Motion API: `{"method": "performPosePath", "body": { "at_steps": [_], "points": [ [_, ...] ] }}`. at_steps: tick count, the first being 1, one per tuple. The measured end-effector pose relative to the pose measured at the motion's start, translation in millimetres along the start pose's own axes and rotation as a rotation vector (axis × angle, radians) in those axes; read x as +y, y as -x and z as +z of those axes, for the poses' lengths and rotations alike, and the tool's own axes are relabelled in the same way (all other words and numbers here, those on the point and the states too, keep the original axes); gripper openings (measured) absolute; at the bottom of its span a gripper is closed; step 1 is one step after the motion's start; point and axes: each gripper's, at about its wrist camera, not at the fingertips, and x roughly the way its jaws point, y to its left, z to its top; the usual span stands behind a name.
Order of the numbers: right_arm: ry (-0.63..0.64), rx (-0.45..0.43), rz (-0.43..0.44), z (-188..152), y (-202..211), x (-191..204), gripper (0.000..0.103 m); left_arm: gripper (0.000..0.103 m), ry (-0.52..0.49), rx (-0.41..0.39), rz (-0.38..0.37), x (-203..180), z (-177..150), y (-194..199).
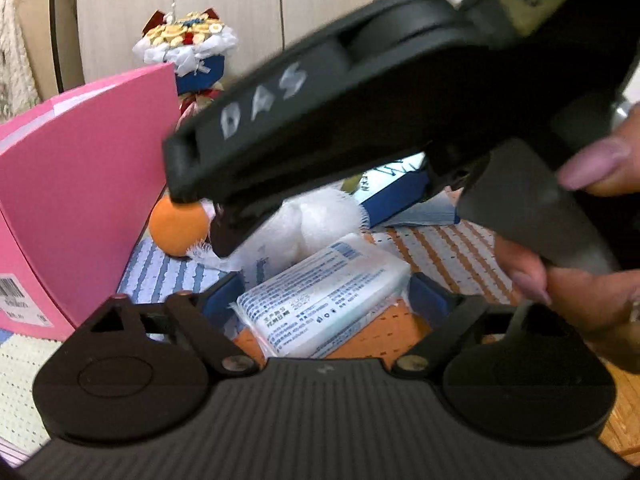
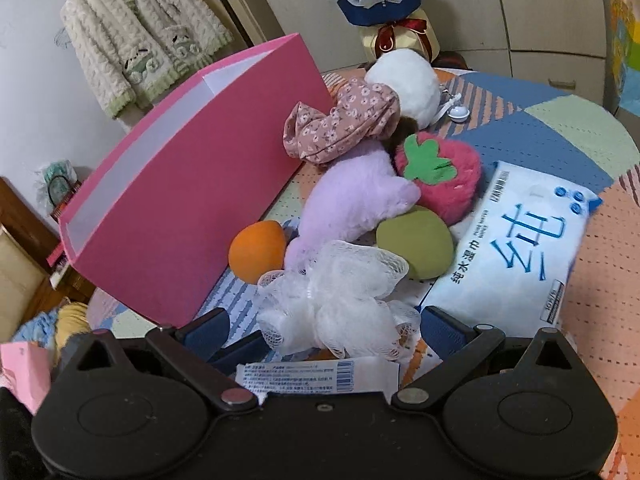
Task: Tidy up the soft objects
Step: 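Grasp the small white wipes packet with the left gripper while the right gripper grasps the white mesh puff, then carry the wipes packet in the left gripper while the right gripper carries the mesh puff over the pink box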
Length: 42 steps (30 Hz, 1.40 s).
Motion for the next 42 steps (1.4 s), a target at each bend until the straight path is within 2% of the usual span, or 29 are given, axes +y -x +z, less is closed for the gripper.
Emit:
{"method": "performPosePath", "body": {
  "at_steps": [4, 6, 7, 10, 16, 21, 23, 24, 25, 28, 29, 32, 34, 36, 38, 42],
  "points": [
    [0.036, 0.007, -0.048, -4, -1, 2, 0.083, 0.07, -0.012, -0.009, -0.01, 0, -2, 7],
    [0.046, 0.001, -0.062, -5, 2, 2, 0.069, 0.061, -0.024, -0.016, -0.013, 1, -4, 11],
    [0.049, 0.0, -0.062, -6, 3, 1, 0.057, 0.057, -0.037, -0.018, -0.019, 0, -5, 14],
    [0.072, -0.024, -0.081, -9, 7, 1, 0.044, 0.048, -0.063, -0.017, -0.053, 1, -8, 20],
    [0.05, -0.071, -0.07, -18, 11, -4, 0.026, 0.039, -0.066, -0.004, -0.123, 1, -10, 29],
    [0.121, -0.085, -0.104, -22, 14, 6, 0.027, 0.04, -0.101, 0.001, -0.138, 1, -5, 22],
    [0.152, -0.076, -0.112, -21, 14, 10, 0.046, 0.041, -0.108, 0.009, -0.165, 2, -1, 19],
    [0.162, -0.071, -0.109, -20, 14, 11, 0.048, 0.044, -0.115, 0.011, -0.176, 1, 0, 17],
    [0.169, -0.065, -0.1, -18, 15, 11, 0.055, 0.047, -0.128, 0.012, -0.187, 1, 2, 16],
    [0.16, -0.055, -0.056, -9, 17, 8, 0.071, 0.048, -0.14, 0.008, -0.199, -1, 3, 10],
    [0.155, -0.052, -0.043, -5, 16, 6, 0.075, 0.048, -0.138, 0.009, -0.203, 0, 4, 7],
    [0.158, -0.042, -0.043, 3, 12, 3, 0.076, 0.044, -0.121, 0.006, -0.215, 2, 4, 4],
    [0.155, -0.039, -0.033, 5, 7, 2, 0.076, 0.039, -0.121, 0.0, -0.213, 2, 3, 5],
    [0.168, -0.027, -0.034, 4, 1, 3, 0.054, 0.038, -0.134, -0.001, -0.212, 1, 2, 7],
    [0.177, -0.028, -0.029, 1, 0, 6, 0.038, 0.038, -0.136, 0.006, -0.225, 1, 1, 11],
    [0.177, -0.057, -0.037, -6, 13, 12, 0.031, 0.038, -0.13, 0.011, -0.238, 5, 0, 20]
  ]
}}
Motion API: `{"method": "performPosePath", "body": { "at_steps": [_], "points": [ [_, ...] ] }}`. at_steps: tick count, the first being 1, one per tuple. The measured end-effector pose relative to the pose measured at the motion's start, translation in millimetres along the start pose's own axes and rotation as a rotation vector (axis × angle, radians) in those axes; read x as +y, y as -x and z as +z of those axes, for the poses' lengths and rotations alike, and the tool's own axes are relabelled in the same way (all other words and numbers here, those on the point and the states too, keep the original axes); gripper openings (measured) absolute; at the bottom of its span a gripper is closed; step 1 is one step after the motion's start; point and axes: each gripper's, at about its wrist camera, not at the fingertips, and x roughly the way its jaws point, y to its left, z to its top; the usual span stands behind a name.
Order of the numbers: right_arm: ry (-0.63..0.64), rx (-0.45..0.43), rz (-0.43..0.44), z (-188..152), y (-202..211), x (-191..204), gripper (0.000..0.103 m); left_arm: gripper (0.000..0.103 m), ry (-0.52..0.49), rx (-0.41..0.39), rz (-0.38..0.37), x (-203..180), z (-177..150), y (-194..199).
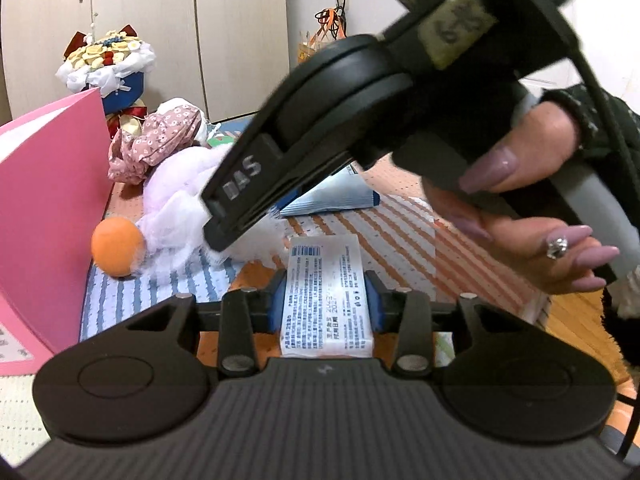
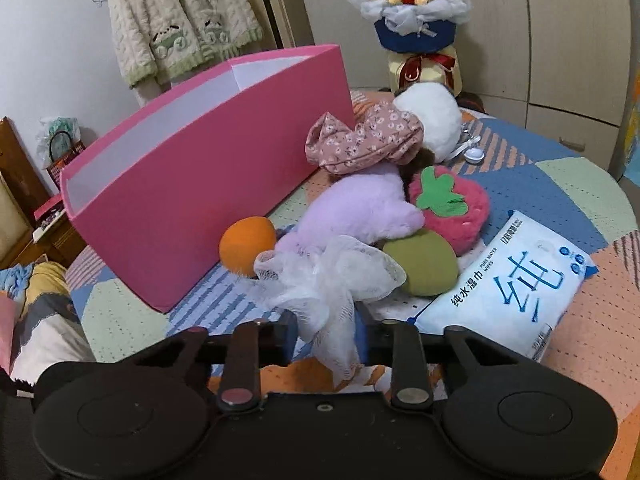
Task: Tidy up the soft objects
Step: 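Carry the wipes packet in the left gripper while the right gripper carries the mesh puff over the pink box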
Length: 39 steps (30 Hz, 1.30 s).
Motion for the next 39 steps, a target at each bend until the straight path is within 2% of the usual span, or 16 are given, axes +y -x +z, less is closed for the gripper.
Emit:
{"method": "performPosePath", "body": {
  "at_steps": [7, 11, 17, 24, 32, 36, 39],
  "points": [
    [0.021, -0.014, -0.052, -9, 19, 12, 0.029, 0.038, 0.055, 0.006, -0.035, 17, -4, 28],
    [0.023, -0.027, -0.114, -16, 29, 17, 0.03, 0.038, 0.065, 0.001, -0.01, 24, -9, 41],
    [0.0, -0.054, -0.149, -26, 50, 22, 0.03, 0.038, 0.099, 0.028, -0.012, 38, -15, 60],
    [-0.006, -0.059, -0.188, -47, 67, 41, 0.03, 0.038, 0.106, 0.033, 0.043, 53, -20, 91],
    [0.035, -0.055, -0.156, -68, 86, 82, 0.03, 0.038, 0.135, 0.076, 0.115, 73, -34, 128],
    [0.074, -0.057, -0.106, -66, 99, 107, 0.031, 0.038, 0.147, 0.086, 0.135, 85, -35, 150],
    [0.101, -0.065, -0.068, -60, 106, 124, 0.031, 0.038, 0.132, 0.066, 0.16, 93, -31, 166]
  ]
}}
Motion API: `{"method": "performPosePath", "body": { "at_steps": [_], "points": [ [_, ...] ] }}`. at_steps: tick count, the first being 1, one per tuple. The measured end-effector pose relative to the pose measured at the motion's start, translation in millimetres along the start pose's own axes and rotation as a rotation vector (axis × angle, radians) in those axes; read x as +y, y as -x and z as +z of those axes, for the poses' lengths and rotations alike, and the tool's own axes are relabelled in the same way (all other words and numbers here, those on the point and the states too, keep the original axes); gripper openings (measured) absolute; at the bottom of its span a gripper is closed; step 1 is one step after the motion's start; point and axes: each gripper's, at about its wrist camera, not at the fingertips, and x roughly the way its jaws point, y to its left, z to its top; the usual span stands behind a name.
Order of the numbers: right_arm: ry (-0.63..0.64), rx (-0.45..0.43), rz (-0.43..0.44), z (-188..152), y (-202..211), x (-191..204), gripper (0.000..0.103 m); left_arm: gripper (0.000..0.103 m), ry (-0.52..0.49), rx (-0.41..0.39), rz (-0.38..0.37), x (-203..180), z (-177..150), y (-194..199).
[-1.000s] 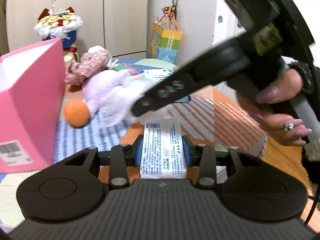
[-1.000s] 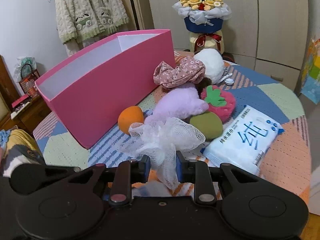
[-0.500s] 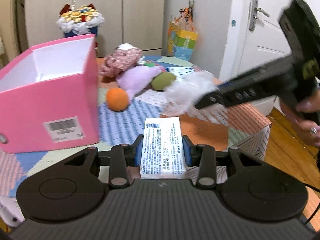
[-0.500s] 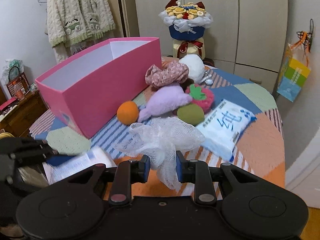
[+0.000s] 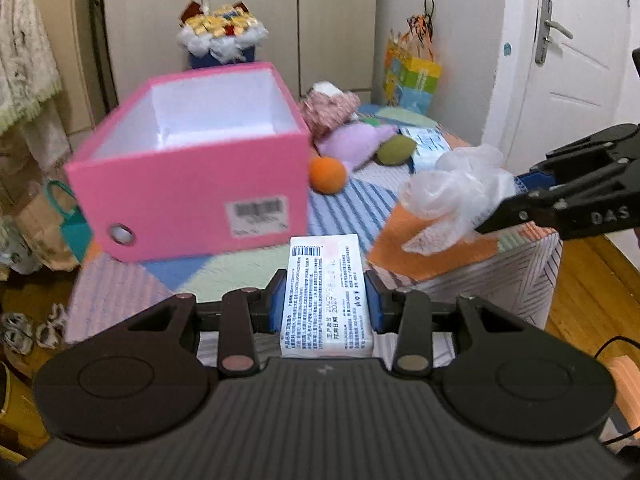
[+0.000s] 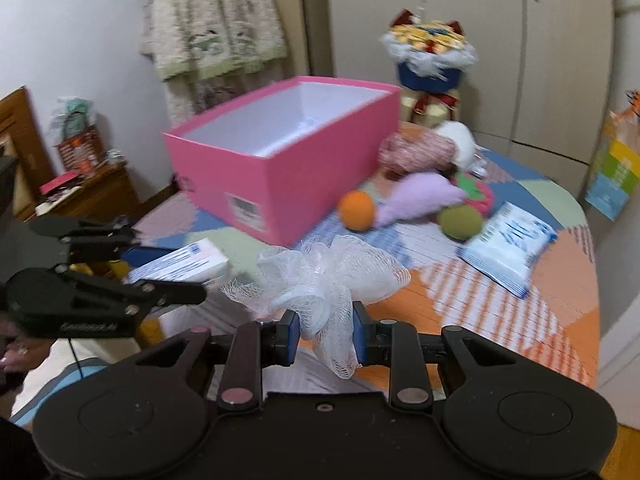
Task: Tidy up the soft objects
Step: 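Carry the wipes packet in the left gripper while the right gripper carries the mesh puff over the pink box, then open both grippers to drop the packet and puff into the pink box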
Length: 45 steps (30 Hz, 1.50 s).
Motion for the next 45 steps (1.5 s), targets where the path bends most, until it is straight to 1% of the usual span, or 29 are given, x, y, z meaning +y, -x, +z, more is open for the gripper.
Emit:
{"method": "performPosePath", "body": {
  "at_steps": [4, 6, 12, 17, 21, 23, 25, 27, 30, 33, 34, 36, 38, 42, 45],
  "points": [
    [0.024, -0.023, 0.046, 16, 4, 14, 0.032, 0.038, 0.003, -0.026, 0.03, 15, 13, 11],
    [0.037, -0.034, 0.055, 25, 3, 18, 0.032, 0.038, 0.007, -0.035, 0.039, 20, 21, 13],
    [0.064, -0.054, 0.073, 62, -6, 25, 0.032, 0.038, 0.008, -0.056, 0.035, 41, 54, 11],
    [0.115, -0.101, 0.072, 98, -23, 27, 0.032, 0.038, 0.02, -0.093, 0.008, 64, 92, -5],
    [0.146, -0.118, 0.026, 125, -47, 23, 0.033, 0.038, 0.015, -0.096, 0.038, 78, 118, -31],
    [0.168, -0.112, 0.02, 138, -62, 21, 0.033, 0.038, 0.016, -0.072, 0.046, 87, 129, -50],
    [0.187, -0.094, 0.015, 151, -82, 18, 0.033, 0.038, 0.033, -0.026, 0.061, 98, 138, -73],
    [0.236, -0.066, 0.021, 161, -104, 15, 0.033, 0.038, 0.043, 0.017, 0.076, 108, 144, -95],
    [0.277, 0.003, 0.026, 169, -140, 9, 0.033, 0.038, 0.037, 0.098, 0.097, 120, 148, -127],
    [0.326, 0.063, 0.059, 173, -166, 10, 0.033, 0.038, 0.039, 0.203, 0.065, 130, 147, -153],
    [0.35, 0.076, 0.057, 173, -171, 14, 0.033, 0.038, 0.033, 0.221, 0.057, 131, 147, -158],
    [0.408, 0.103, 0.054, 175, -180, 19, 0.033, 0.038, 0.004, 0.233, 0.067, 133, 146, -162],
    [0.436, 0.131, 0.064, 177, -186, 21, 0.033, 0.038, -0.012, 0.251, 0.059, 135, 148, -165],
    [0.457, 0.181, 0.063, 181, -197, 26, 0.034, 0.038, -0.012, 0.299, 0.05, 141, 151, -170],
    [0.445, 0.205, 0.072, 182, -204, 27, 0.034, 0.039, 0.011, 0.348, 0.048, 147, 151, -177]
  ]
}}
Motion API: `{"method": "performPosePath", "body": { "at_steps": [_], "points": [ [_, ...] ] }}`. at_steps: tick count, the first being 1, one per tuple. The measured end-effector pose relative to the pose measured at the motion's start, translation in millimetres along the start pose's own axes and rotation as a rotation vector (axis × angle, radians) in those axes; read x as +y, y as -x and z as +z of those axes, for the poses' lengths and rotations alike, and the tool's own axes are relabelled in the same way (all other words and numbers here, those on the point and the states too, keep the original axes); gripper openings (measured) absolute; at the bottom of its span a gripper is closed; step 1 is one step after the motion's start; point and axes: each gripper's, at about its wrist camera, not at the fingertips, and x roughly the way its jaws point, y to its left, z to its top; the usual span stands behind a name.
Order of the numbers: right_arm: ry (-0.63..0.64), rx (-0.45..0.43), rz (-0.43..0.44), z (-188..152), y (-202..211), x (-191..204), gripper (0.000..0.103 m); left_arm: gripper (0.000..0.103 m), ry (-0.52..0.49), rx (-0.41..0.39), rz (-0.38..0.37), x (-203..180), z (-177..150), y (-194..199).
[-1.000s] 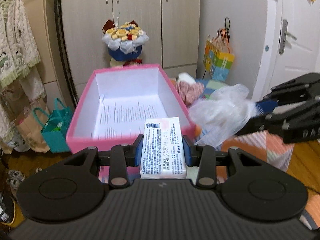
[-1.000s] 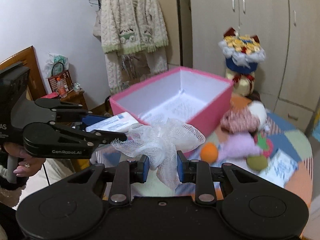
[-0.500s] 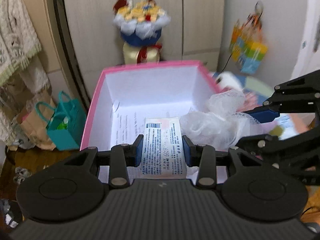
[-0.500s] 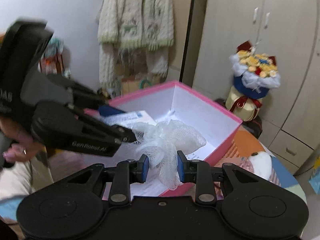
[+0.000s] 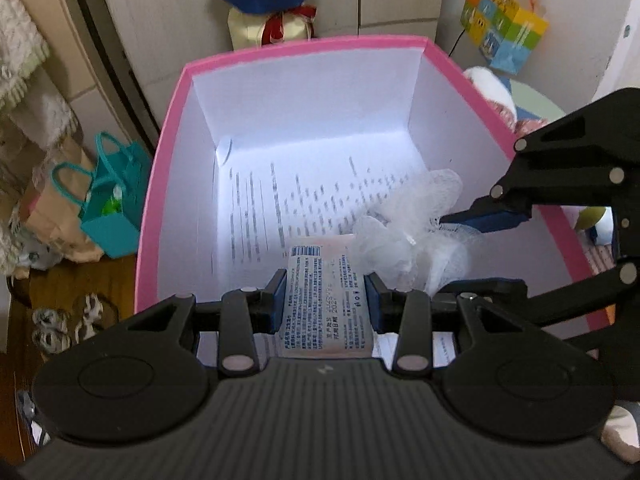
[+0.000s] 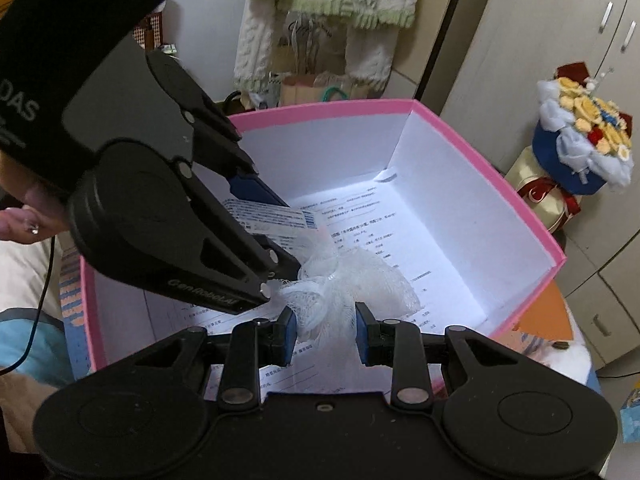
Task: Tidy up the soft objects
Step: 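Open both grippers to drop the packet and puff into the pink box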
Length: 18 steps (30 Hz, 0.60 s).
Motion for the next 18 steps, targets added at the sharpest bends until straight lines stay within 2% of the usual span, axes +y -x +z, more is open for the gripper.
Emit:
{"method": "performPosePath", "body": {
  "at_steps": [3, 6, 7, 9, 18],
  "points": [
    [-0.011, 0.01, -0.004, 1, -6, 3, 0.037, 0.045, 0.023, 0.012, -0.014, 3, -2, -1],
    [-0.031, 0.005, -0.004, -1, -7, 4, 0.047, 0.052, -0.019, -0.06, 0.053, -3, -7, 10],
    [-0.033, -0.002, -0.003, -1, -5, 6, 0.052, 0.053, -0.032, -0.079, 0.056, -5, -9, 14],
    [-0.041, -0.015, -0.012, -2, 3, 11, 0.056, 0.057, -0.025, -0.101, 0.058, -5, -13, 24],
    [-0.082, -0.079, -0.021, -1, 46, 22, 0.068, 0.061, 0.0, -0.2, 0.021, -5, -27, 80]
  ]
}}
